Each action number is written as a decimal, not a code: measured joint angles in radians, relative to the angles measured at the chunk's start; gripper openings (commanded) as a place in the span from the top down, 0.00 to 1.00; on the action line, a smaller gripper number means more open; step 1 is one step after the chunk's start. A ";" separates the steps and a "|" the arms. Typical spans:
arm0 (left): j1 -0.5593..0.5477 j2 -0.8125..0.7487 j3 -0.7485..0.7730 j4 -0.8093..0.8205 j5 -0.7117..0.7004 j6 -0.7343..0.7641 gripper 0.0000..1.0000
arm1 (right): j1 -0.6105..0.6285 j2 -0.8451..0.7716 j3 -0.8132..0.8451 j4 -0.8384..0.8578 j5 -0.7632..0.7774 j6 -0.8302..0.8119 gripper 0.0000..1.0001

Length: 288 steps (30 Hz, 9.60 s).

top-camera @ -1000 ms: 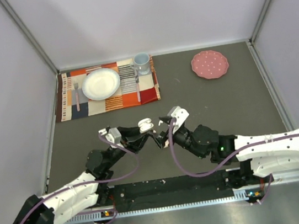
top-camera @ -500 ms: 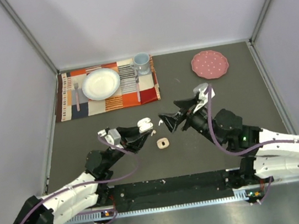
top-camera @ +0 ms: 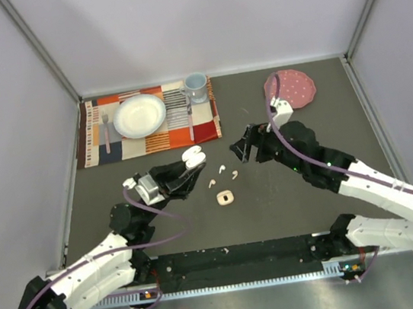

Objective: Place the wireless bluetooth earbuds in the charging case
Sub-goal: Pick up the left earbud from the center of the board, then insert the left earbud into the left side groove of the charging case.

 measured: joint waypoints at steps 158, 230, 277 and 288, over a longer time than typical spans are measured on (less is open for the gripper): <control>0.059 -0.366 -0.128 -0.289 -0.401 0.159 1.00 | -0.085 1.187 0.814 -0.810 -0.043 0.682 1.00; 0.060 0.073 -0.027 0.033 0.054 0.019 1.00 | 0.323 0.020 -0.063 0.533 -0.045 -0.220 1.00; 0.060 0.106 -0.040 0.112 0.050 -0.033 1.00 | 0.336 0.189 -0.034 0.675 0.018 -0.232 1.00; 0.060 0.105 -0.045 0.117 0.035 -0.033 1.00 | 0.336 0.192 -0.034 0.679 0.014 -0.217 1.00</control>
